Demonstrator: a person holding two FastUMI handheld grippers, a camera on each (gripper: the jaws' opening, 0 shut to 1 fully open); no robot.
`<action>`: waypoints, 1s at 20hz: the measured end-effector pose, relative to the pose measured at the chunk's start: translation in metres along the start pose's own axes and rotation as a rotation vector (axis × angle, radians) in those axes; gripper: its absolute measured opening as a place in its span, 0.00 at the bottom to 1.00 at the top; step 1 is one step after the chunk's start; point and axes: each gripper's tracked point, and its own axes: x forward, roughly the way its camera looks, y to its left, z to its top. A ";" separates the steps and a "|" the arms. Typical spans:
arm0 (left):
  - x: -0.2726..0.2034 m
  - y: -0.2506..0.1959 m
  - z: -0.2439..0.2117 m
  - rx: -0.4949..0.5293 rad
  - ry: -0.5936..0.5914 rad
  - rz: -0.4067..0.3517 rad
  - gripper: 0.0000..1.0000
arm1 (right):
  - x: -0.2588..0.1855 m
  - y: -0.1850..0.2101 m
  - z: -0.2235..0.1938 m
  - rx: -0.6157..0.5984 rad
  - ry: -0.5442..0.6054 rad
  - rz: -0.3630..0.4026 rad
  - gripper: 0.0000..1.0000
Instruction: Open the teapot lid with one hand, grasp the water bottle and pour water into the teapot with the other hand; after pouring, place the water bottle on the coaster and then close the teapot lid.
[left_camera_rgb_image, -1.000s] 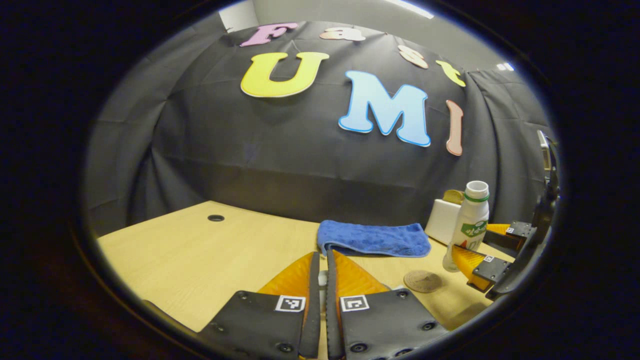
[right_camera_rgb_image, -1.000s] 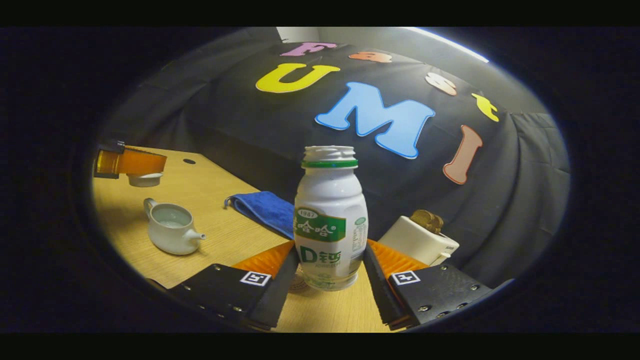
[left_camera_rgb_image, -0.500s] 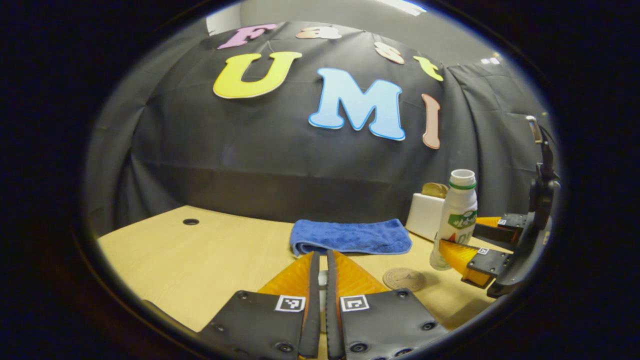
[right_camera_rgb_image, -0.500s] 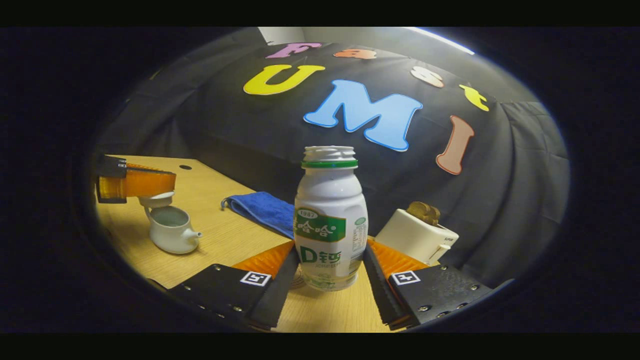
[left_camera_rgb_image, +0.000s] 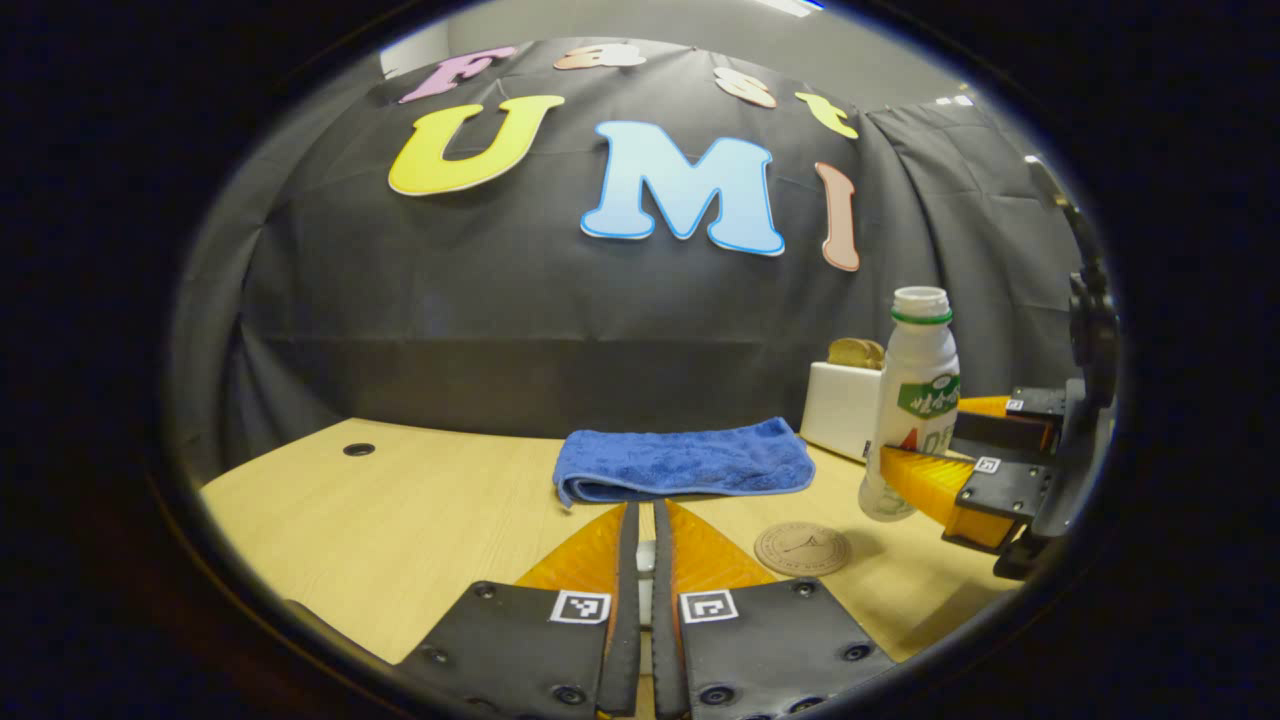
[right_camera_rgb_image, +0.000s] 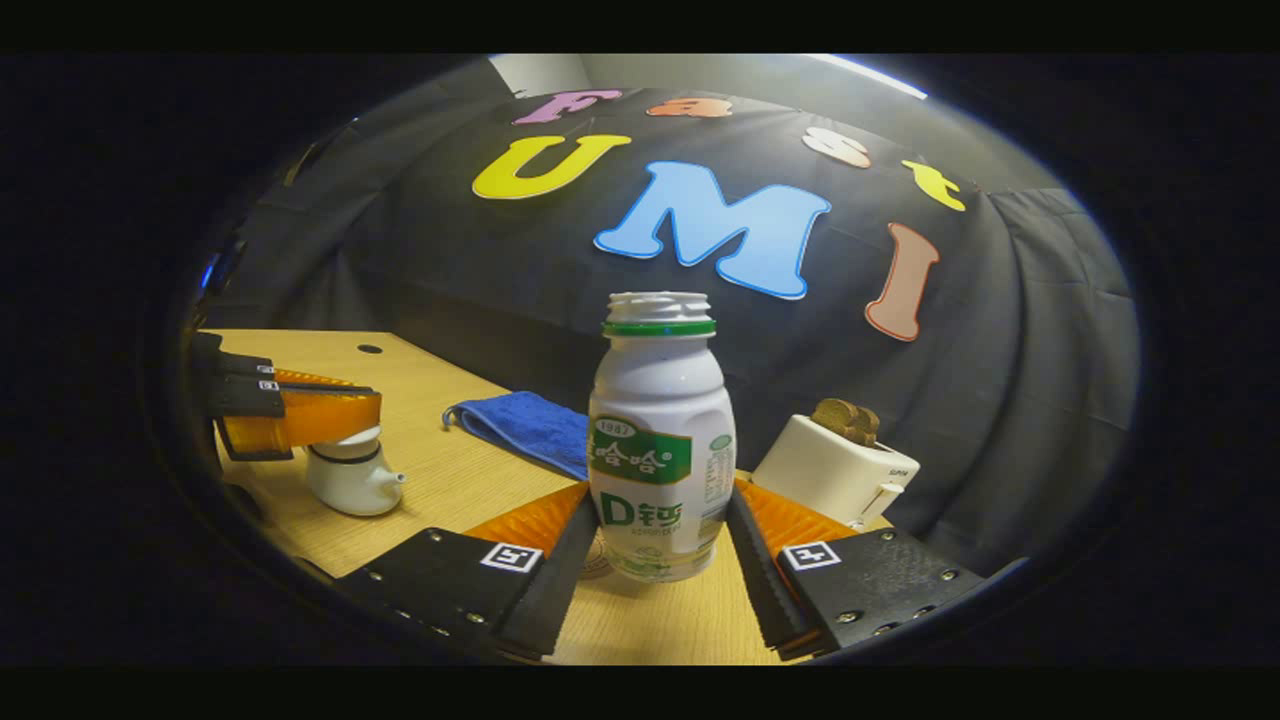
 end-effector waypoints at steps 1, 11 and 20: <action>0.000 0.001 -0.002 0.012 0.006 0.008 0.15 | 0.001 0.000 0.000 0.002 0.000 0.001 0.72; 0.000 0.002 -0.006 0.045 0.012 0.027 0.15 | 0.010 0.002 -0.008 0.022 0.015 0.016 0.72; -0.003 0.001 -0.001 0.070 -0.006 0.038 0.29 | 0.009 0.001 -0.008 0.053 0.015 0.027 0.72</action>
